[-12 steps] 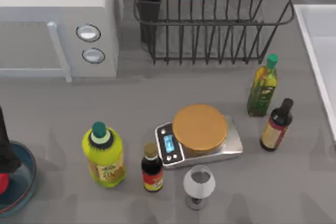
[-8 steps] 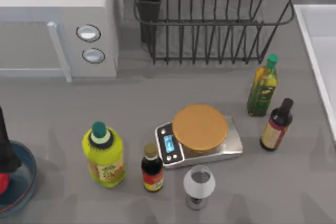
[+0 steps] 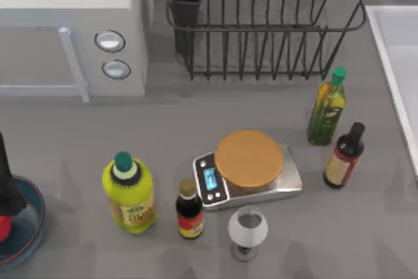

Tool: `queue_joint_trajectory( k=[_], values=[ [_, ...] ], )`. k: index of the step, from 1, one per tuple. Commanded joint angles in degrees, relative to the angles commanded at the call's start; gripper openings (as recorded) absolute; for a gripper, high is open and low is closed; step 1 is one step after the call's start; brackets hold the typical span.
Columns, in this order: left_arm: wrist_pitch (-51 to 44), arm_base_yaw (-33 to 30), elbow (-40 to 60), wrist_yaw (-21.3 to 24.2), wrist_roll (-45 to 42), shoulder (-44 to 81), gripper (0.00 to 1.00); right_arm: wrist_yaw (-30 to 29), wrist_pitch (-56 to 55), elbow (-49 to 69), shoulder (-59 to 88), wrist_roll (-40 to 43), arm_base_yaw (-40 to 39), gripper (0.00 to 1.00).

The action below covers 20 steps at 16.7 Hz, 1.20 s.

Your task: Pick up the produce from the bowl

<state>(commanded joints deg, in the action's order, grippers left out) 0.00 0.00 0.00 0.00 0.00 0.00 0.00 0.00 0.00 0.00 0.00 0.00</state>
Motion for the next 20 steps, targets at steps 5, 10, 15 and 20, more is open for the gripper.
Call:
queue_joint_trajectory(
  k=[5,10,15,20],
  values=[
    [0.0,0.0,0.0,0.0,0.0,0.0,1.0,0.0,0.0,0.0,0.0,0.0,0.0,1.0],
    [0.0,0.0,0.0,0.0,0.0,0.0,1.0,0.0,0.0,0.0,0.0,0.0,0.0,1.0],
    [-3.47,0.27,3.24,0.0,-0.33,3.79,1.0,0.0,0.0,0.0,0.0,0.0,0.0,1.0],
    [-17.18,1.31,16.03,0.0,-1.61,21.62,1.0,0.0,0.0,0.0,0.0,0.0,0.0,1.0]
  ],
)
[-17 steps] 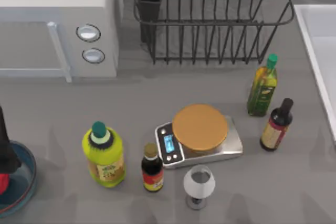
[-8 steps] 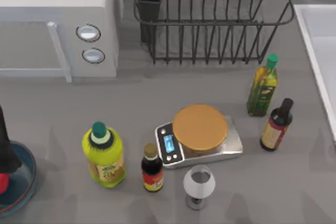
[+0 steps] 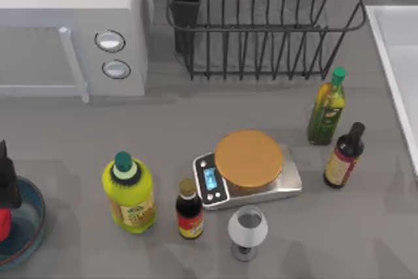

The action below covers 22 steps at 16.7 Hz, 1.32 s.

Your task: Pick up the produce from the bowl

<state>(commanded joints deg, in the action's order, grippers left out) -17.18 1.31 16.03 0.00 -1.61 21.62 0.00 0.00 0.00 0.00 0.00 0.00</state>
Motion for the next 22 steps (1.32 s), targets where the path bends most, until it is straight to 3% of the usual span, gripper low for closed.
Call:
queue_joint_trajectory(
  k=[12,16,22],
  values=[
    [-39.19,2.99,36.52,0.0,-3.68,57.49,1.0,0.0,0.0,0.0,0.0,0.0,0.0,1.0],
    [-43.97,3.35,40.98,0.0,-4.13,64.07,1.0,0.0,0.0,0.0,0.0,0.0,0.0,1.0],
    [-43.78,3.08,40.8,0.0,-4.1,64.13,1.0,0.0,0.0,0.0,0.0,0.0,0.0,1.0]
  ],
)
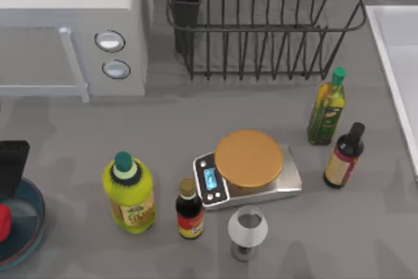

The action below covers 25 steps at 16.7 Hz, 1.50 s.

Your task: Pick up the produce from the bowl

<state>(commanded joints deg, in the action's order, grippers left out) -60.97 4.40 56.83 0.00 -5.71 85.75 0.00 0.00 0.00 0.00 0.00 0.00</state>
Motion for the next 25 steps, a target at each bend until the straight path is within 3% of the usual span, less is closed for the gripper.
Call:
queue_joint_trajectory(
  k=[3,10,16,25],
  values=[
    [4.1,0.08,-2.56,0.0,-0.07,1.96,1.0,0.0,0.0,0.0,0.0,0.0,0.0,1.0],
    [24.04,0.43,-12.88,0.01,-0.38,10.67,1.0,0.0,0.0,0.0,0.0,0.0,0.0,1.0],
    [25.75,0.48,-14.08,0.01,-0.43,11.78,1.0,0.0,0.0,0.0,0.0,0.0,0.0,1.0],
    [25.75,0.48,-14.08,0.01,-0.43,11.78,0.32,0.0,0.0,0.0,0.0,0.0,0.0,1.0]
  ],
)
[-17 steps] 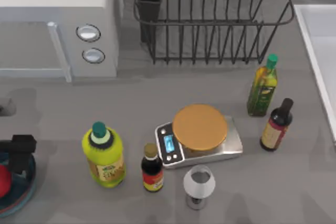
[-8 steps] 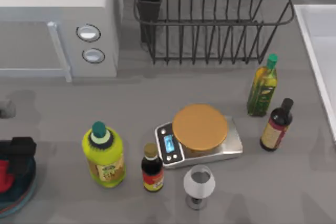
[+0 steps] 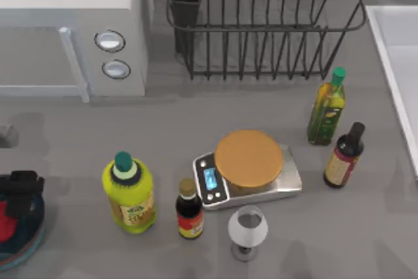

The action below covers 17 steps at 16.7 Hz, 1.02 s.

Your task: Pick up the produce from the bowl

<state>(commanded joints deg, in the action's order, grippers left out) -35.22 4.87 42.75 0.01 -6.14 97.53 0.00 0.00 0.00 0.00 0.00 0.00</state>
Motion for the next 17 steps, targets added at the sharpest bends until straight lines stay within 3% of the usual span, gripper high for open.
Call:
queue_joint_trajectory(
  k=[4,5,12,13,17],
  values=[
    [0.0,0.0,0.0,0.0,0.0,0.0,0.02,0.0,0.0,0.0,0.0,0.0,0.0,1.0],
    [0.0,0.0,0.0,0.0,0.0,0.0,0.0,0.0,0.0,0.0,0.0,0.0,0.0,1.0],
    [0.0,0.0,0.0,0.0,0.0,0.0,0.0,0.0,0.0,0.0,0.0,0.0,0.0,1.0],
    [-4.84,-0.21,1.97,-0.57,0.55,-5.56,0.0,0.0,0.0,0.0,0.0,0.0,0.0,1.0],
    [-8.83,-0.25,5.81,-0.58,0.58,-5.15,0.0,0.0,0.0,0.0,0.0,0.0,0.0,1.0]
  ],
)
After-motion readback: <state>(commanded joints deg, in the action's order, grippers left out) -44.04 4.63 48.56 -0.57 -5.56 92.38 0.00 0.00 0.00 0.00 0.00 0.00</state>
